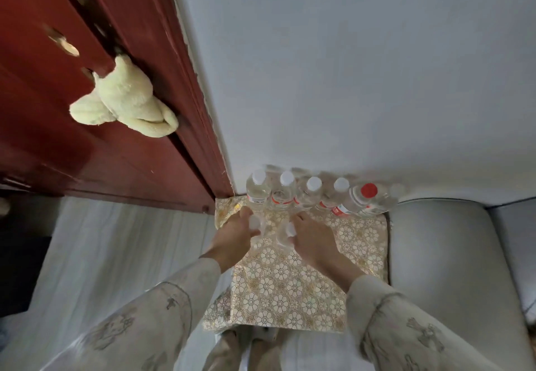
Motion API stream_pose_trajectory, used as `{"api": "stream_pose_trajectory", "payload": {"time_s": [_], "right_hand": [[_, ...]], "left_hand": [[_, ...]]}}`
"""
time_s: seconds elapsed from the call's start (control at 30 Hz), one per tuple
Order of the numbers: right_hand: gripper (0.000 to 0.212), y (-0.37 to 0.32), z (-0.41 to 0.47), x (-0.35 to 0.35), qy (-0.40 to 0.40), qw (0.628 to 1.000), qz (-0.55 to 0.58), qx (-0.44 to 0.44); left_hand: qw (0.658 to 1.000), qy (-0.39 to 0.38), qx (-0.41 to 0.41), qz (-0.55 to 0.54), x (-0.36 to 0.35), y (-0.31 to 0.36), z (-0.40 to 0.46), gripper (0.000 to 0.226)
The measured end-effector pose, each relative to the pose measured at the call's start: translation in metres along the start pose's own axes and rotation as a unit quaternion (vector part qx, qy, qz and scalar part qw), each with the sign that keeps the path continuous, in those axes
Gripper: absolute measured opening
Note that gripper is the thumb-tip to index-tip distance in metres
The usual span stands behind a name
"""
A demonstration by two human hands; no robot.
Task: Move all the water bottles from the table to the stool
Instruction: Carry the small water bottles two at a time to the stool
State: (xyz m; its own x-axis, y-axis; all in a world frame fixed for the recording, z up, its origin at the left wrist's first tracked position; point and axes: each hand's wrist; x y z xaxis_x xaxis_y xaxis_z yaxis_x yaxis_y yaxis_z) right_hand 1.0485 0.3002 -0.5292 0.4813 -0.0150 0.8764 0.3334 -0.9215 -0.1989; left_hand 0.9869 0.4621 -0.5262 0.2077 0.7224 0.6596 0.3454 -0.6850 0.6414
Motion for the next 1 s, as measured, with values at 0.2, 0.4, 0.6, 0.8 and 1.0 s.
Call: {"api": "stream_pose_trajectory", "payload": {"time_s": [0.2,0.4,0.6,0.8,1.0], "right_hand": [[0.034,-0.008,0.031,-0.005,0.033,0.998,0.044,0.013],[0.04,-0.003,0.041,-0.004,0.03,0.991,0.133,-0.014],[0.055,0.001,0.035,-0.007,0.005,0.959,0.277,-0.061],[0.061,-0.005,-0.015,-0.019,-0.084,0.928,0.326,-0.158],[0.044,-0.037,-0.091,-0.027,-0.224,0.952,0.205,-0.042]], "left_hand": [[0.999,0.038,0.02,-0.031,-0.003,0.004,0.034,0.034],[0.993,0.083,0.009,-0.082,-0.009,0.001,0.042,0.033],[0.985,0.08,0.0,-0.151,-0.013,-0.012,0.033,0.041],[0.98,0.09,0.076,-0.163,-0.009,-0.017,-0.025,0.054],[0.942,0.152,0.191,-0.229,-0.028,-0.031,-0.145,0.032]]}}
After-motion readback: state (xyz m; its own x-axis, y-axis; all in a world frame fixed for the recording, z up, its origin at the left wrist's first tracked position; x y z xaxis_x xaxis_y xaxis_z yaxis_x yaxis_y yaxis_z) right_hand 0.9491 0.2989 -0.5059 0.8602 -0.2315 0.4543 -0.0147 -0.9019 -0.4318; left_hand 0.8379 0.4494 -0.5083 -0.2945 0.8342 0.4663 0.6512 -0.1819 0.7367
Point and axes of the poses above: each hand's wrist, its own z-axis towards the middle knuckle, its own x-axis out of the back of the hand, y = z × x, and after that the axes turned 10 degrees about -x, right-handed
